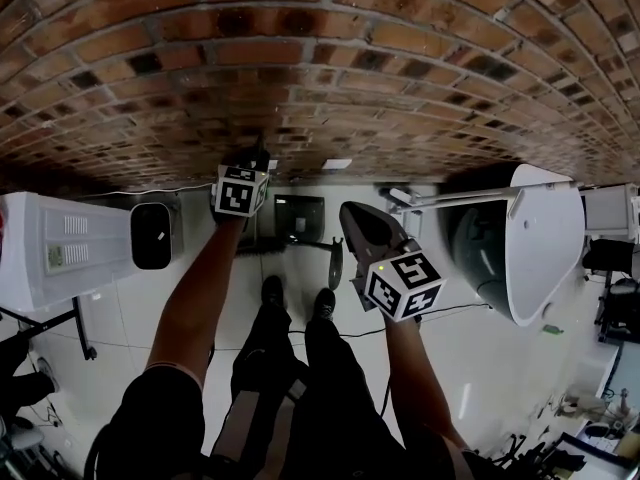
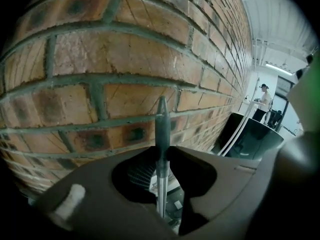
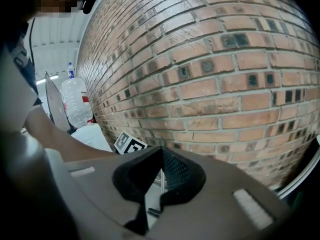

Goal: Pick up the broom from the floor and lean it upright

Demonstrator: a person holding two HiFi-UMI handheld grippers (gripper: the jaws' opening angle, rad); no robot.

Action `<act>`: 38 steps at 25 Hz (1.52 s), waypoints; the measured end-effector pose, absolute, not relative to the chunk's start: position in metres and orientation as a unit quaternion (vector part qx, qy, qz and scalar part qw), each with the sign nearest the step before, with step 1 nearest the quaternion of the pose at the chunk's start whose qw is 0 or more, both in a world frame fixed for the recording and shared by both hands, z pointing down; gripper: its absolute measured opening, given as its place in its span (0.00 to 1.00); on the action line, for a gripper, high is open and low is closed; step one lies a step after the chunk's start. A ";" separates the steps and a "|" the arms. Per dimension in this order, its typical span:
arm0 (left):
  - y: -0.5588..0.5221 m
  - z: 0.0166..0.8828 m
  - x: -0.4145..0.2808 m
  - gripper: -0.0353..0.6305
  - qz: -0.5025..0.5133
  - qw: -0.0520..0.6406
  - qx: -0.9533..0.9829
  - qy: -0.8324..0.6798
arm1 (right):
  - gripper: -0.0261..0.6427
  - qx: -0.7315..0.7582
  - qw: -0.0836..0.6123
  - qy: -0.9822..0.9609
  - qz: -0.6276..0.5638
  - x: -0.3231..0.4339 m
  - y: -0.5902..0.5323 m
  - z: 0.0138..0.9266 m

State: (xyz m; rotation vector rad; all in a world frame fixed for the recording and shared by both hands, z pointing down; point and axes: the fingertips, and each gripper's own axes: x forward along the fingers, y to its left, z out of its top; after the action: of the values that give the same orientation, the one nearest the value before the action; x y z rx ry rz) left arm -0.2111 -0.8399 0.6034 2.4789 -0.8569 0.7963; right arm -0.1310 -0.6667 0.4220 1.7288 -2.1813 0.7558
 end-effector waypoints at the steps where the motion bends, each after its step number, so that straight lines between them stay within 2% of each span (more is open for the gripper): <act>1: -0.841 0.605 -0.206 0.19 0.287 0.197 0.888 -0.301 | 0.04 0.595 0.128 -0.750 0.261 -0.132 -0.668 0.423; 9: -0.846 0.616 -0.166 0.19 0.293 0.184 0.898 -0.272 | 0.04 0.609 0.133 -0.734 0.267 -0.118 -0.666 0.429; 17: -0.849 0.618 -0.161 0.19 0.297 0.167 0.896 -0.283 | 0.04 0.616 0.129 -0.728 0.272 -0.108 -0.663 0.433; 19: -0.846 0.617 -0.160 0.26 0.303 0.167 0.896 -0.277 | 0.04 0.614 0.128 -0.729 0.272 -0.109 -0.663 0.432; 29: -0.806 0.586 -0.179 0.28 0.280 0.210 0.897 -0.270 | 0.04 0.601 0.117 -0.746 0.262 -0.116 -0.664 0.422; 31: -0.794 0.568 -0.186 0.25 0.268 0.208 0.902 -0.268 | 0.04 0.594 0.114 -0.753 0.260 -0.118 -0.661 0.418; 33: -0.785 0.545 -0.194 0.09 0.251 0.199 0.907 -0.275 | 0.04 0.584 0.109 -0.762 0.258 -0.122 -0.662 0.415; 34: -0.780 0.533 -0.198 0.06 0.241 0.195 0.909 -0.279 | 0.04 0.578 0.106 -0.767 0.256 -0.124 -0.663 0.413; 38: -0.752 0.486 -0.209 0.06 0.204 0.202 0.916 -0.280 | 0.04 0.560 0.102 -0.784 0.248 -0.134 -0.662 0.403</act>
State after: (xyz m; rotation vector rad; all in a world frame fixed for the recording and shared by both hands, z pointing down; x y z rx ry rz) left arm -0.2091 -0.7516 0.4859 2.5585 -0.7828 0.5697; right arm -0.1339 -0.6624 0.4030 1.6524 -2.3161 0.7318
